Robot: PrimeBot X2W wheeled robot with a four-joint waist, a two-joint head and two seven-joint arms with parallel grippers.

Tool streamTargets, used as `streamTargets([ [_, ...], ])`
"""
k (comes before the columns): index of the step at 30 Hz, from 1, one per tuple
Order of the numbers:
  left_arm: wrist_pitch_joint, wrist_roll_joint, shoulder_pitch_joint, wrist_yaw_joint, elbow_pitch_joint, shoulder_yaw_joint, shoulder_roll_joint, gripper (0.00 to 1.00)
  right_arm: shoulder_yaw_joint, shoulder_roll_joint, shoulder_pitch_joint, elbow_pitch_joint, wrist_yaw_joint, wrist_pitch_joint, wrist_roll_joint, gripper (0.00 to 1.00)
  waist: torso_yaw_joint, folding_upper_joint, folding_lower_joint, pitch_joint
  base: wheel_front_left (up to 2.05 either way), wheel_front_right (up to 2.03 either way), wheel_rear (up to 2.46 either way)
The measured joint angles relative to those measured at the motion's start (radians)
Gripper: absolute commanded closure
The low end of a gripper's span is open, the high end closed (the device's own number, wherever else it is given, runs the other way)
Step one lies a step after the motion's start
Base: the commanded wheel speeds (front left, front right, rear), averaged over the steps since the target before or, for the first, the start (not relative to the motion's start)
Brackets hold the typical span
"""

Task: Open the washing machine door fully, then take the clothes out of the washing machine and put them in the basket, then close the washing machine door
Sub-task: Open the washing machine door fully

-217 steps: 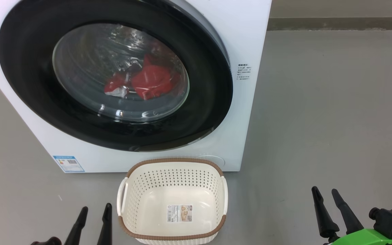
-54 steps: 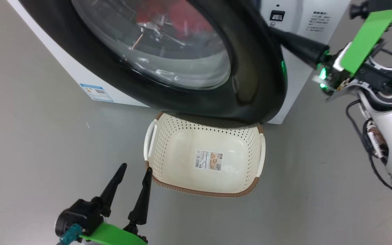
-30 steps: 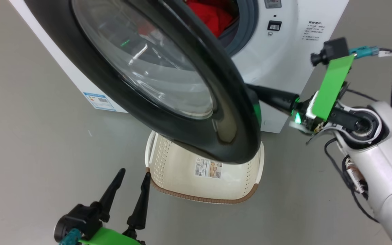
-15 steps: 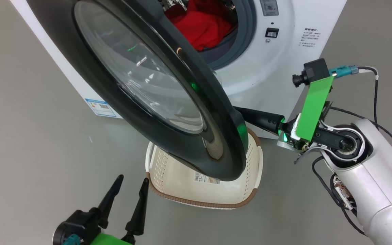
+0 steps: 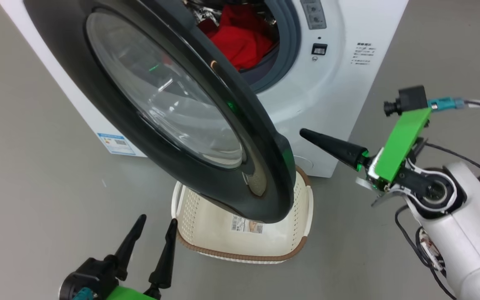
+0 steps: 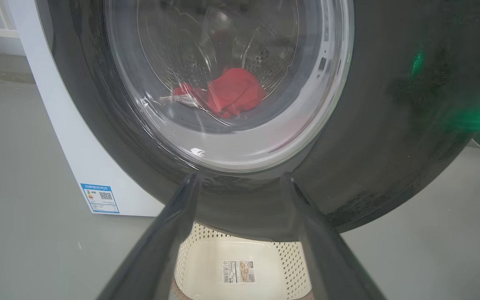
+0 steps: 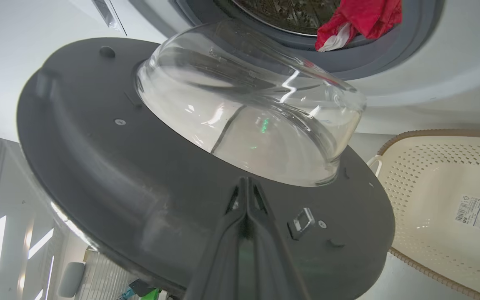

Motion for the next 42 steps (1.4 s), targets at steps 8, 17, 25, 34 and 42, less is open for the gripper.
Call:
streamTargets([
  [8, 0.0, 0.0, 0.02, 0.0, 0.0, 0.028, 0.017, 0.0, -0.001, -0.041, 0.143, -0.03, 0.0, -0.137, -0.103, 0.0, -0.038, 0.0, 0.0, -0.028, 0.0, 0.0, 0.0],
  [17, 0.0, 0.0, 0.083, 0.0, -0.007, 0.061, 0.028, 0.0, 0.056, -0.068, 0.311, -0.071, 0.0, -0.301, -0.173, 0.0, -0.093, 0.0, 0.0, -0.061, 0.0, 0.0, 0.0],
  [25, 0.0, 0.002, 0.105, 0.0, -0.011, 0.076, 0.027, 0.0, 0.089, -0.116, 0.393, -0.086, 0.0, -0.51, -0.245, 0.0, -0.133, 0.0, 0.0, -0.074, 0.0, 0.0, 0.0],
  [34, 0.0, 0.002, 0.109, 0.0, -0.006, 0.095, 0.024, 0.0, 0.177, -0.175, 0.441, -0.053, 0.0, -0.768, -0.356, 0.0, -0.148, 0.0001, 0.0, -0.079, 0.0, 0.0, 0.0],
  [42, 0.0, 0.006, 0.119, 0.0, -0.006, 0.101, 0.021, 0.0, 0.247, -0.199, 0.448, 0.019, 0.0, -0.859, -0.5, 0.0, -0.153, 0.0, 0.0, -0.083, 0.0, 0.0, 0.0],
])
